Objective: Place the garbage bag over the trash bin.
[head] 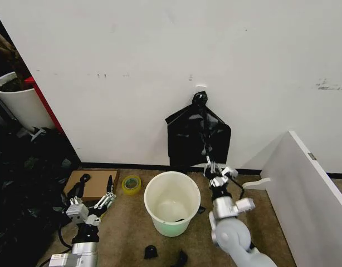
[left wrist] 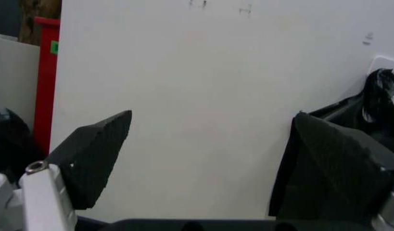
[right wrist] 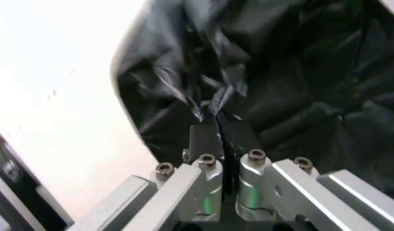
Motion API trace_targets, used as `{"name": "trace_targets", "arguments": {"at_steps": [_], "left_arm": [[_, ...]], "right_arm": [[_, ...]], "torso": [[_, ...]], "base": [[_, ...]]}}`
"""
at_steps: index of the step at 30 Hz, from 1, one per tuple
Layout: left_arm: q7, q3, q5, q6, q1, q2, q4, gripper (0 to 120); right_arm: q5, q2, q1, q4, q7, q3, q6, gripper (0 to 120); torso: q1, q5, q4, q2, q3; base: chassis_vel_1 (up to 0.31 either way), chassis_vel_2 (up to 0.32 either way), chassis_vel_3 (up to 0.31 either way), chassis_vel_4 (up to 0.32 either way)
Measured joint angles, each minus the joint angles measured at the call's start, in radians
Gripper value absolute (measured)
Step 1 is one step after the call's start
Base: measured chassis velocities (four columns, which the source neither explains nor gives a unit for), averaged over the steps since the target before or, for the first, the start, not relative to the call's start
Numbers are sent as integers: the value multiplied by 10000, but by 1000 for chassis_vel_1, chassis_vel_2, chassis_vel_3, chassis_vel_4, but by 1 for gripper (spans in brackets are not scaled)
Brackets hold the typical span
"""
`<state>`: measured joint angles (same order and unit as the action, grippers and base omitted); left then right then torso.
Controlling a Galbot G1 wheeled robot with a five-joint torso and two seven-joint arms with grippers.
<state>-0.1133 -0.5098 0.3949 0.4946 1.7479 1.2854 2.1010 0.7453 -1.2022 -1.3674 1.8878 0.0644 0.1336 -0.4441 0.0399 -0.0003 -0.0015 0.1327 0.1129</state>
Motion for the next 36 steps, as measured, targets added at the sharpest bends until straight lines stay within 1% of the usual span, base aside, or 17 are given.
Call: {"name": "trace_targets", "arguments": {"at_steps": [2, 4, 7, 11, 22, 24, 30, 32, 36], "left_arm": [[0, -9, 18, -41, -40, -20, 17, 100], [0, -29, 64, -140, -140, -77, 69, 100], [0, -34, 99, -268, -322, -213, 134, 100], [5, -12, 100, -353, -443, -292, 188, 100], [24, -39, 100, -336, -464, -268, 154, 100], [24, -42, 104, -333, -468, -267, 154, 100], [41, -11, 112, -341, -548, -246, 123, 100], [45, -3, 112, -344, -560, -243, 119, 100], [54, 16, 109, -377, -591, -232, 113, 100]], "right_arm": [[-138, 123, -186, 71, 109, -88, -90, 0], [-430, 406, -590, 251, 345, -315, -250, 0], [-1158, 717, -1021, 393, 714, -573, -668, 0], [-1745, 809, -1138, 410, 947, -708, -884, 0], [-3613, 1055, -1681, 238, 2237, -1557, -821, 0], [-3763, 1063, -1723, 204, 2285, -1585, -831, 0], [-4952, 1168, -1980, 15, 2700, -1551, -889, 0], [-5080, 1184, -1996, -20, 2759, -1520, -887, 0], [-5837, 1234, -2018, -370, 2759, -1188, -1007, 0]], "torso": [[0, 0, -1, 0, 0], [0, 0, -2, 0, 0], [0, -2, -2, 0, 0], [0, -1, -1, 0, 0], [0, -1, -1, 0, 0], [0, -2, -1, 0, 0], [1, -2, -1, 0, 0], [0, -1, -1, 0, 0], [1, -1, -1, 0, 1]], "base": [[0, 0, 0, 0], [0, 0, 0, 0], [0, 0, 0, 0], [0, 0, 0, 0], [0, 0, 0, 0], [0, 0, 0, 0], [0, 0, 0, 0], [0, 0, 0, 0], [0, 0, 0, 0]]}}
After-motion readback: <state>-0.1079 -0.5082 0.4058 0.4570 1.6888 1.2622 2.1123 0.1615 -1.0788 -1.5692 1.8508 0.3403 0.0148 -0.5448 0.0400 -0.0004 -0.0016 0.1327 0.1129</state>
